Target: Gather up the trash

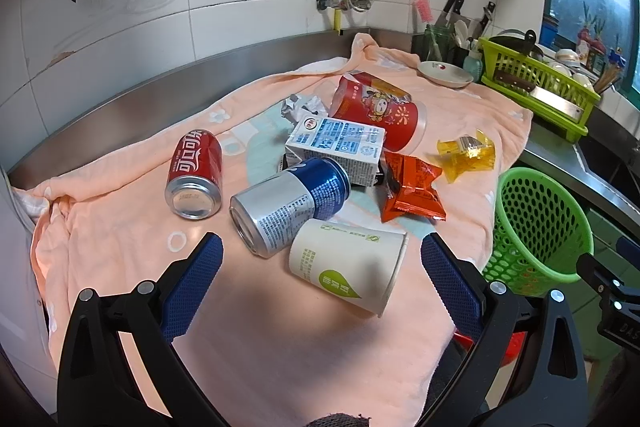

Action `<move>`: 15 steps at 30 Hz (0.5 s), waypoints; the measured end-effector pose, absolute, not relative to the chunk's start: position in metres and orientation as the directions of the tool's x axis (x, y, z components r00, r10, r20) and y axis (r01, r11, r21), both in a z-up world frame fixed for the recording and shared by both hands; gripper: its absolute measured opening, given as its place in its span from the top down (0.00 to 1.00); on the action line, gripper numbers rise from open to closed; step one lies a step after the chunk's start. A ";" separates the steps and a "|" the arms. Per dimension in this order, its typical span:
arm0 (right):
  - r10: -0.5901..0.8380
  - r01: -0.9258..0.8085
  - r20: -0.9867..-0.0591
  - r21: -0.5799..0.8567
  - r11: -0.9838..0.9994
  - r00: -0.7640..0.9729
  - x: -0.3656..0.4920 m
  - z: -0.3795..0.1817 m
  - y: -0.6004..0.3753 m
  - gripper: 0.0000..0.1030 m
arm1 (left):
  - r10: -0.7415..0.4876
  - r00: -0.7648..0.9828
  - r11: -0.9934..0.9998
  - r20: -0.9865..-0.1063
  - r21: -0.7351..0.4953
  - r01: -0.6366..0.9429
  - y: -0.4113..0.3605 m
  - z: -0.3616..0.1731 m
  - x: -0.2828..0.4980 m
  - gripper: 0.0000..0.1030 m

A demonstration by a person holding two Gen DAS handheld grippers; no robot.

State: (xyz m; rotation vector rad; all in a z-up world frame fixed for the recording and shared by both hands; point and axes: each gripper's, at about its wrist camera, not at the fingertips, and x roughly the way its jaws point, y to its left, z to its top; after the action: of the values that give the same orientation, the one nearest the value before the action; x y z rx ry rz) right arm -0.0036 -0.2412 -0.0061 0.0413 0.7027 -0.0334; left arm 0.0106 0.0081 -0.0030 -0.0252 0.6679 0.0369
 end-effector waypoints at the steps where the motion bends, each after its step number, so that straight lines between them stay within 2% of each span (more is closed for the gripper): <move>1: -0.011 0.036 -0.646 0.026 0.999 0.763 -0.002 -0.006 -0.240 0.06 | 0.028 0.784 0.999 -0.621 -0.011 -0.045 0.009 -0.003 0.011 0.05; 8: 0.047 -0.046 -0.652 0.018 0.999 0.757 0.015 -0.010 -0.231 0.06 | 0.036 0.771 0.998 -0.636 -0.020 -0.062 0.020 -0.005 0.014 0.06; 15: 0.156 -0.140 -0.674 0.079 0.987 0.722 0.050 -0.012 -0.214 0.06 | 0.056 0.766 0.995 -0.640 -0.024 -0.093 0.035 -0.004 0.014 0.06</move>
State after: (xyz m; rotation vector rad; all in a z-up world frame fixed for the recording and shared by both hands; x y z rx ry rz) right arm 0.0501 -0.2140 -0.0119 0.0225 0.7465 0.1640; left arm 0.0136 0.0350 -0.0044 -0.0554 0.6934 0.0811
